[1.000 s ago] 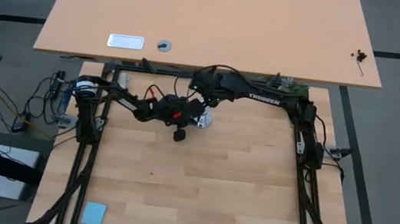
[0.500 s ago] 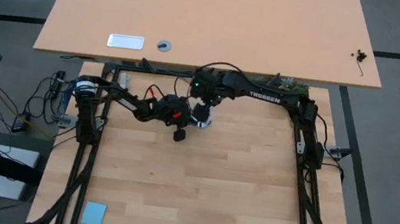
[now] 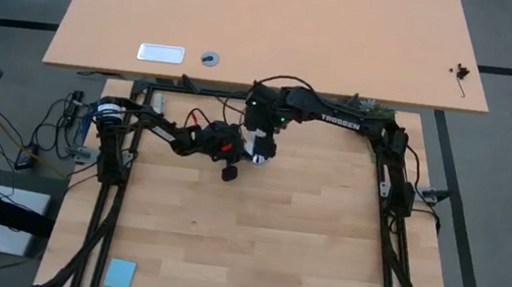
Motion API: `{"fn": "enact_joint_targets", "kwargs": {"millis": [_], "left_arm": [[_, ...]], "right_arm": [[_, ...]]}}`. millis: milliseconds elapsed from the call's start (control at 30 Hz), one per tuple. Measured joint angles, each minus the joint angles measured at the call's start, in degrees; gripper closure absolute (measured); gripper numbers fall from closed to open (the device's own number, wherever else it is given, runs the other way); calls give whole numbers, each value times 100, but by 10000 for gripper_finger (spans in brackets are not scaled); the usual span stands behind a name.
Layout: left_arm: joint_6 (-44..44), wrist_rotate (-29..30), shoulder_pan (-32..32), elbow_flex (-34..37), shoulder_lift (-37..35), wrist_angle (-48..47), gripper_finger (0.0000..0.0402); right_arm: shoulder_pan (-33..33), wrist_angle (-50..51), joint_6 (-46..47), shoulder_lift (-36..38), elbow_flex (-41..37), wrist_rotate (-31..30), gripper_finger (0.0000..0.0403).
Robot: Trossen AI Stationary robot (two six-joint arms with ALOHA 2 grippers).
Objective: Screw lightbulb
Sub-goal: Remove the lightbulb from the lamp
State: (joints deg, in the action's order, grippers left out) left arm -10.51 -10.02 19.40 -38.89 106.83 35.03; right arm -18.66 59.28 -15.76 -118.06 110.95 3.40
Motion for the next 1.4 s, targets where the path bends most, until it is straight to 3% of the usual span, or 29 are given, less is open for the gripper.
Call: {"fn": "enact_joint_targets", "kwargs": {"millis": [233, 367, 633, 900, 1233, 1400], "left_arm": [[22, -7, 0, 0, 0, 0, 401], [22, -11, 0, 1, 0, 0, 401], [22, -13, 0, 1, 0, 0, 401], [24, -13, 0, 1, 0, -2, 401], [24, -13, 0, 1, 0, -2, 401], [24, -15, 0, 1, 0, -2, 401]], "right_arm": [[85, 80, 2135, 33, 447, -407, 84], [102, 85, 2649, 33, 512, -409, 79], [232, 93, 2299, 33, 331, -415, 89], [241, 7, 1455, 24, 326, -1124, 86], [-75, -542, 890, 15, -206, -126, 84], [-73, -778, 772, -1, -459, -36, 85]]}}
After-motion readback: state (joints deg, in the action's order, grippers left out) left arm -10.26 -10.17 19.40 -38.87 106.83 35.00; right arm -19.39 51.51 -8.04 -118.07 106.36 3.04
